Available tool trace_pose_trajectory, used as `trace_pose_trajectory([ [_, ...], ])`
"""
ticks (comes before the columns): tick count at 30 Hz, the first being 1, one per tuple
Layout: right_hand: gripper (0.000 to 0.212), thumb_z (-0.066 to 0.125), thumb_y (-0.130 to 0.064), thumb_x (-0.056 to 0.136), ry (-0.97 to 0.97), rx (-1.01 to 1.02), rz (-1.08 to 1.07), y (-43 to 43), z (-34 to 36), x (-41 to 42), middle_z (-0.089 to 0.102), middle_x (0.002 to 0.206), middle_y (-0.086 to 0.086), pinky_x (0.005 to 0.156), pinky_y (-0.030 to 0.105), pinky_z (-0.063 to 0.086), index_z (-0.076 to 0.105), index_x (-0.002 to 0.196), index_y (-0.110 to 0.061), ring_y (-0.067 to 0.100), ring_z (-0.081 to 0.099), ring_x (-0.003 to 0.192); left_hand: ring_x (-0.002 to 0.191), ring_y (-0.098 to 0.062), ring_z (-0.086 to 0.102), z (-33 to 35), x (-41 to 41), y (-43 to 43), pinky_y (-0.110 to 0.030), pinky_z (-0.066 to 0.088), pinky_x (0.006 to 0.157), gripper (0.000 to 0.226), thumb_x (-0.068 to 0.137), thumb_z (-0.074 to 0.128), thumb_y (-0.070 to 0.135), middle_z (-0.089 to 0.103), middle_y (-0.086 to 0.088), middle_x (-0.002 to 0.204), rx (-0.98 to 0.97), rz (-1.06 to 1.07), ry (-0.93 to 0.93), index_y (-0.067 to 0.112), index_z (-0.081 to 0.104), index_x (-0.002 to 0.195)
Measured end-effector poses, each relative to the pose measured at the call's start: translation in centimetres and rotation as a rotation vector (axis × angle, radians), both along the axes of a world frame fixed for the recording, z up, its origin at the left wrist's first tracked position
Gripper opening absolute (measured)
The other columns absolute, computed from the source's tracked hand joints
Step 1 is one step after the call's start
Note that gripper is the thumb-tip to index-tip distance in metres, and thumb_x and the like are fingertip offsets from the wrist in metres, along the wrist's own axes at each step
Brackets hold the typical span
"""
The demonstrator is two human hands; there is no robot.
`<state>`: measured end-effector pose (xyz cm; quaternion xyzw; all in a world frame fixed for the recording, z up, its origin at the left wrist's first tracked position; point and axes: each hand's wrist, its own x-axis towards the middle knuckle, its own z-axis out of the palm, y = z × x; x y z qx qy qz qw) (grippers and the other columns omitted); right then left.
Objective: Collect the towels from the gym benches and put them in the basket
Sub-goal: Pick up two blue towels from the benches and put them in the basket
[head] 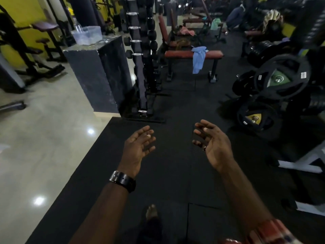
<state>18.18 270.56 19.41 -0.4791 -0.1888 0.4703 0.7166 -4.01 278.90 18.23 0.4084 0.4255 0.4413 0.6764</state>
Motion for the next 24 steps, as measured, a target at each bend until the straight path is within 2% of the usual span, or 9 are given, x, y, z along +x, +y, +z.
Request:
trace_pose_trajectory([
  [8,0.026,0.044,-0.005,0.098,-0.027,-0.042,-0.166,19.0,0.6,8.5,0.068,0.112,0.006,0.078,0.041,0.052,0.064,0.113,-0.015,0.022,0.064,0.102,0.103,-0.019,0.068,0.2,9.5,23.7,-0.033,0.055,0.078,0.030,0.096,0.054,0.006,0.072,-0.002,0.116,-0.005,-0.124,0.010,0.018,0.066,0.120],
  [15,0.027,0.046,-0.006,0.098,0.017,-0.088,-0.283,29.8,-0.3,17.4,0.068,0.118,0.008,0.083,0.044,0.051,0.062,0.118,-0.012,0.026,0.063,0.109,0.106,-0.018,0.066,1.1,20.0,37.2,-0.035,0.053,0.084,0.030,0.097,0.054,0.007,0.070,-0.004,0.120,-0.013,-0.250,0.048,0.016,0.064,0.124],
  [24,0.024,0.047,-0.011,0.098,0.113,-0.120,-0.374,47.5,-4.7,36.1,0.072,0.112,0.006,0.076,0.039,0.056,0.065,0.114,-0.013,0.023,0.067,0.105,0.115,-0.023,0.064,-1.1,37.0,55.8,-0.038,0.052,0.091,0.031,0.098,0.054,0.009,0.068,-0.005,0.126,-0.039,-0.266,0.141,0.014,0.062,0.128],
])
